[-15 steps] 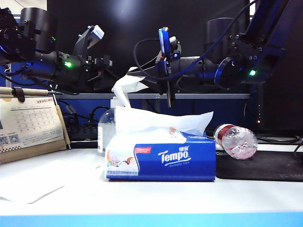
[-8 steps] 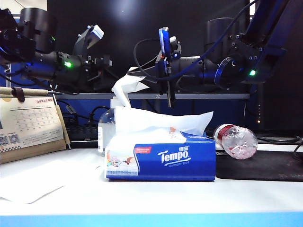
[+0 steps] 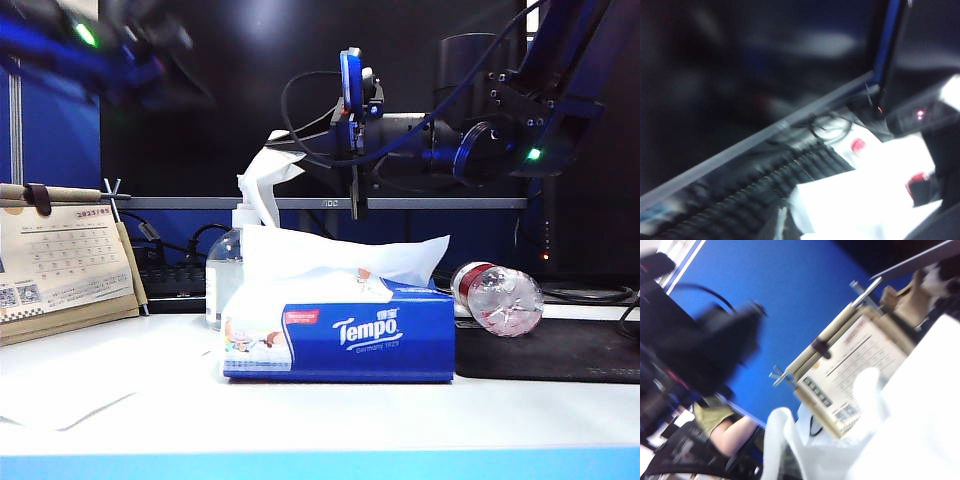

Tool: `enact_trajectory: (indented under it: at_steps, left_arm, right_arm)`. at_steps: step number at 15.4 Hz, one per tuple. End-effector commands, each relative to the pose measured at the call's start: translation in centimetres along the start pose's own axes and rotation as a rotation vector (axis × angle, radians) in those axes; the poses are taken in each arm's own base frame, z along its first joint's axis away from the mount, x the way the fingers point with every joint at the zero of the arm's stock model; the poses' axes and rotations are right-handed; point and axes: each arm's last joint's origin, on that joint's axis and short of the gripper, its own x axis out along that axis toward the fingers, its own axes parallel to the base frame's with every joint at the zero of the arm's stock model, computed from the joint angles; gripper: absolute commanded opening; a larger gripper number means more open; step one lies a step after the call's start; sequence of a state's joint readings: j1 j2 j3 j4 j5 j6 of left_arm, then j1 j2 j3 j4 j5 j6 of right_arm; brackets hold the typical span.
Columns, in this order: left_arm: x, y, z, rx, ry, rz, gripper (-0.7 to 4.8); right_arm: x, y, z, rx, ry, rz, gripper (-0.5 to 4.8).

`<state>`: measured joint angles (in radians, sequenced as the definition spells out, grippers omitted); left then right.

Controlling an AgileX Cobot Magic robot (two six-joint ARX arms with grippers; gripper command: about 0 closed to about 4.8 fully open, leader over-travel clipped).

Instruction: Pull out a tissue from the tissue dispenser, then press the switch of the alcohol sanitizer bottle to drop some sanitizer on the paper tissue, and finally place the treated tissue on the table.

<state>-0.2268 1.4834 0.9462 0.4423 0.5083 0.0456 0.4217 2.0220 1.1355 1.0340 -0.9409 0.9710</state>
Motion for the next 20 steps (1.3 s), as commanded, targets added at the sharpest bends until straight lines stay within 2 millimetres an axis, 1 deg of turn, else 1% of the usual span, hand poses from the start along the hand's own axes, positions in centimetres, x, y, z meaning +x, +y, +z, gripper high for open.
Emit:
enact_trajectory:
  at_steps: [1,2,3,4,5,6,7,9,10,12,14,15,16,17,20]
  left_arm:
    - [-3.3,0.1,3.1,0.062,-0.052,0.054,-0.06]
    - [-5.5,0.1,4.7,0.105,-0.082,0.097,-0.06]
    - [-6.9,0.1,5.5,0.126,-0.092,0.122,-0.06]
    - [-9.4,0.1,6.7,0.142,-0.107,0.167,-0.06]
    - [-11.0,0.1,7.3,0.149,-0.116,0.184,-0.06]
    - [-13.1,0.0,8.0,0.167,-0.133,0.204,-0.06]
    - [-14.4,0.0,8.2,0.179,-0.144,0.223,-0.06]
    - [-16.3,-0.2,8.3,0.193,-0.153,0.249,-0.06]
    - [-17.4,-0.1,7.9,0.186,-0.144,0.256,-0.06]
    - [-18.3,0.1,6.0,0.133,-0.119,0.271,-0.06]
    - [-19.2,0.6,1.5,0.031,-0.069,0.329,-0.06]
    - [-19.4,0.4,0.2,0.002,-0.081,0.344,-0.06]
    - [-19.8,0.3,-0.3,-0.006,-0.109,0.361,-0.06]
    - [-20.3,0.1,-0.3,-0.004,-0.147,0.377,-0.06]
    - [-21.5,-1.2,1.1,0.022,-0.235,0.399,-0.06]
  right_arm:
    - [-0.3,0.4,0.5,-0.024,-0.003,0.018,-0.01]
    - [-0.6,0.2,0.7,-0.024,-0.002,0.012,-0.01]
    - [-1.0,0.0,0.8,-0.021,-0.007,0.004,-0.01]
    - [-1.8,-0.3,1.3,-0.023,-0.015,-0.006,-0.01]
    - [-2.5,-0.6,1.7,-0.024,-0.014,-0.009,-0.02]
    - [-3.6,-1.0,2.2,-0.026,-0.012,-0.013,-0.01]
    - [-4.3,-1.2,2.6,-0.027,-0.021,-0.023,-0.02]
    - [-5.3,-1.5,3.1,-0.033,-0.046,-0.043,-0.01]
    - [-5.8,-1.7,3.4,-0.036,-0.057,-0.052,-0.02]
    - [-6.0,-1.6,3.5,-0.044,-0.045,-0.039,-0.02]
    - [-6.0,-0.6,3.8,-0.066,-0.011,-0.004,-0.02]
    - [-6.2,0.1,4.2,-0.095,-0.02,0.002,-0.02]
    - [-6.5,0.8,4.8,-0.133,-0.034,0.002,-0.02]
    - [-6.8,1.6,5.3,-0.158,-0.046,0.004,-0.02]
    - [-7.9,4.3,6.8,-0.223,-0.069,0.017,-0.02]
